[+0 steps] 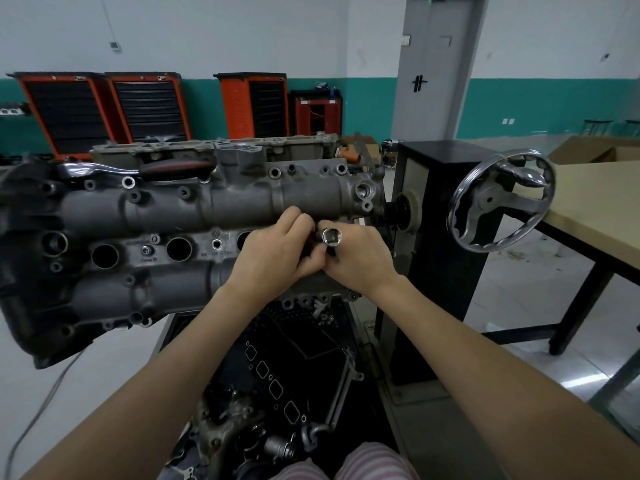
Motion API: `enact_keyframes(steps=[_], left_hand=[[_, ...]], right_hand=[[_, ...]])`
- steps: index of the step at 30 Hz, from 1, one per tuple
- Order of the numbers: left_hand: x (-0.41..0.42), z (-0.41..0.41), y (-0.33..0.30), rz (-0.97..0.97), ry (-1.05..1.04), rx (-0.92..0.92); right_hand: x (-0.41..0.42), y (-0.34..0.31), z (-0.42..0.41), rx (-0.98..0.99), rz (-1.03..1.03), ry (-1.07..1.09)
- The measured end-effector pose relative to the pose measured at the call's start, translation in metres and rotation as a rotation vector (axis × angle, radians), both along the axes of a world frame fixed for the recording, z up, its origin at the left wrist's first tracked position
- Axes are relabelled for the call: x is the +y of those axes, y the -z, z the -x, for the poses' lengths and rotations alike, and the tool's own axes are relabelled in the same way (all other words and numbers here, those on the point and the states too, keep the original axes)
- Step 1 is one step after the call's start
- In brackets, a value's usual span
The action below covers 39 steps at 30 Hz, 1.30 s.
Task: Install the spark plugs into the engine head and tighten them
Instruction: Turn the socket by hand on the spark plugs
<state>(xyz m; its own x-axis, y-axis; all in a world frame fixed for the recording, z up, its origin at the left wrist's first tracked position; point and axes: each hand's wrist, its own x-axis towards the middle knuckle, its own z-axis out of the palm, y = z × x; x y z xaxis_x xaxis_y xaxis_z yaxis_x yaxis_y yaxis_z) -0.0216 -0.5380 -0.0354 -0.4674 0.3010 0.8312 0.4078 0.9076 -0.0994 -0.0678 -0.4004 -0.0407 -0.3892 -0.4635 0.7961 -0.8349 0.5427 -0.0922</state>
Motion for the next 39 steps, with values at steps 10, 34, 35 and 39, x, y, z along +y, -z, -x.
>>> enact_keyframes(steps=[10, 34, 35, 39], left_hand=[[-0.0005, 0.0065, 0.0041, 0.028, -0.083, 0.028], [0.0013, 0.0032, 0.0019, 0.028, -0.019, 0.003], [0.0015, 0.0029, 0.0016, 0.031, -0.017, 0.008], [0.0019, 0.0022, 0.0013, 0.023, -0.033, 0.02]], right_hand=[[-0.0016, 0.0003, 0.0004, -0.039, -0.064, 0.078], [-0.0037, 0.0011, 0.0033, -0.03, -0.07, 0.096], [-0.0035, 0.001, 0.0027, -0.027, -0.064, 0.094], [-0.003, 0.0014, 0.001, -0.011, -0.051, 0.093]])
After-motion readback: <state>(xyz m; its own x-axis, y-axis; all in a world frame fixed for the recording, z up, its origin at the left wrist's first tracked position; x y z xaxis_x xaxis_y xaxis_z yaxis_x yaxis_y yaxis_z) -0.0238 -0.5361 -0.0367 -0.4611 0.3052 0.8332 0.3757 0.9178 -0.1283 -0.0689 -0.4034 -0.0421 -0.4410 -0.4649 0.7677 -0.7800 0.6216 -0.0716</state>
